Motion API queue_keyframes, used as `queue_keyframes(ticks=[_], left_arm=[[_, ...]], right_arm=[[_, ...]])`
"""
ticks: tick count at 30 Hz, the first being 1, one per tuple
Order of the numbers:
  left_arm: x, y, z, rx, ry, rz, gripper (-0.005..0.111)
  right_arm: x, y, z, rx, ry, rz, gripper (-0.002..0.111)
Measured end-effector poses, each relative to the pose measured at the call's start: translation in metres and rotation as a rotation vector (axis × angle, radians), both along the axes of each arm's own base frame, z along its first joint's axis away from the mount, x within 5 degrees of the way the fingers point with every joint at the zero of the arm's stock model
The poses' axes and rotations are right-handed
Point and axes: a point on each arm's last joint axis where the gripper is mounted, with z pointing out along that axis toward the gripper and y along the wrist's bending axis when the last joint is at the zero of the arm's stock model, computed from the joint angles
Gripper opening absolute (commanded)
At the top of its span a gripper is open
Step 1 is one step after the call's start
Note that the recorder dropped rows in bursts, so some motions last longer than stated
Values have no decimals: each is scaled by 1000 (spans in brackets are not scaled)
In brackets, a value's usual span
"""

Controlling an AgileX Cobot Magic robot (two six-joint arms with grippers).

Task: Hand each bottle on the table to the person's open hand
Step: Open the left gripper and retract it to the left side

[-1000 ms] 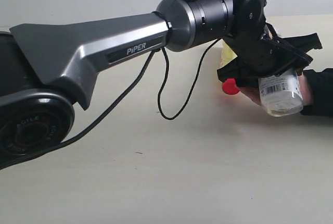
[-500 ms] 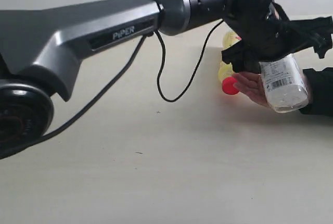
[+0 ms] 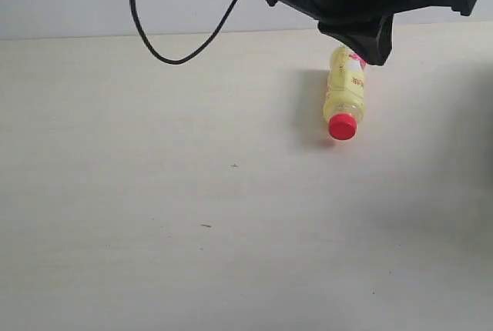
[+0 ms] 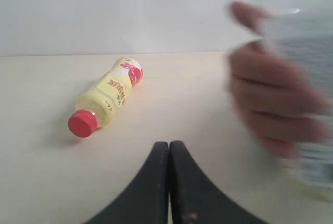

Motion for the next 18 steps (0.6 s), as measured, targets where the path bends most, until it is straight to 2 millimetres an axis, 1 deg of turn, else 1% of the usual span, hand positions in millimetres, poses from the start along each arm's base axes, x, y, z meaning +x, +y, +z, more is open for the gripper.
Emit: queue_keyframes(ticks=[3,4,6,8,9,10,13,14,17,18], left_arm=[[-7,11,7,-22,-36,-8,0],[-10,16,5,-18,-46,-10,0],[-15,26,8,-23,-84,-11,0],[-22,40,5,-14,-124,-3,0],[-25,47,-1,-2,-133,-1,0],[-30,57,1,-13,-167,5,0],[-48,84,-14,-29,-207,18,0],[-55,93,-13,-63,-238,23,0],[-78,121,-33,-146,-309,38,0],[-88,133,-38,-186,-340,45,0]], right_arm=[[0,0,0,0,0,0,0],[0,0,0,0,0,0,0],[0,0,0,0,0,0,0],[0,0,0,0,0,0,0],[0,0,0,0,0,0,0],[0,0,0,0,0,0,0],[0,0,0,0,0,0,0],[0,0,0,0,0,0,0],[0,0,0,0,0,0,0],[0,0,0,0,0,0,0]])
